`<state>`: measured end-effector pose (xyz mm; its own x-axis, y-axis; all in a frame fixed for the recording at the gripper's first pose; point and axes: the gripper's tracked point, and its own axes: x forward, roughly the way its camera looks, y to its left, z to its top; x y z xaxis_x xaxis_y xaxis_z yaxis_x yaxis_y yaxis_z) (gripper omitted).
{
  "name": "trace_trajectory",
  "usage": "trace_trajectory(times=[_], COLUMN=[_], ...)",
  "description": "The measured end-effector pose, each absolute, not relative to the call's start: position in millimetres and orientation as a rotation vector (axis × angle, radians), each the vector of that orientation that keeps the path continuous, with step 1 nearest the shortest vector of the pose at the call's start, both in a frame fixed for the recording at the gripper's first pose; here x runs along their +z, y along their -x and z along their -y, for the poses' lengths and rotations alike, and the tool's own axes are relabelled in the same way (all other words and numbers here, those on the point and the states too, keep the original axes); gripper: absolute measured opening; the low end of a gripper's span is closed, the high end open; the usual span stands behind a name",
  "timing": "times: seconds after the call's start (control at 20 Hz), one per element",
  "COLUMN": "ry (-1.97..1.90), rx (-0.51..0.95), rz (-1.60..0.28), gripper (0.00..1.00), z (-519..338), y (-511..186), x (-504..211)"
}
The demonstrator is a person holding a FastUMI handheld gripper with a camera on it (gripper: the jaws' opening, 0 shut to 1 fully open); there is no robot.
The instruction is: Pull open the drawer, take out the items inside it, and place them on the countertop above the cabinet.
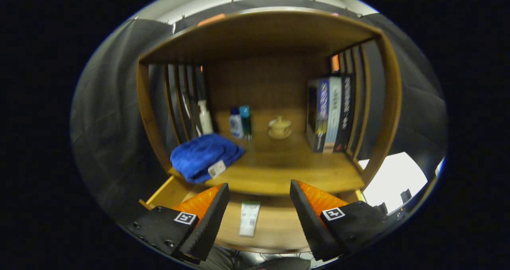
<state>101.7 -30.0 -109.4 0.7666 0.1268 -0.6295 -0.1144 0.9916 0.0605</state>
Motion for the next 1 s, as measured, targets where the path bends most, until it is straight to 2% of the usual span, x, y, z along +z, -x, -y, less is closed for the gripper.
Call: trace_trajectory(times=[0.2, 0.3, 0.55, 0.8, 0.95, 1.0], ry=[-0.061, -0.084, -0.024, 0.034, 0.09, 0.069], rx=[0.139, 0.123, 0.099, 0.036, 0.053, 0.069], rz=[-1.062, -1.177, -1.342, -1.419, -1.434, -1.446], gripper=[0.98, 0.93, 0.88, 0.84, 0.86, 0.78], z=[6.7, -0.2, -5.1, 19.8, 19.3, 13.4], y=[-87.3, -81.7, -77.7, -78.3, -81.0, -82.0], x=[-181.1, -213.0, -275.4, -297.2, -293.8, -291.8])
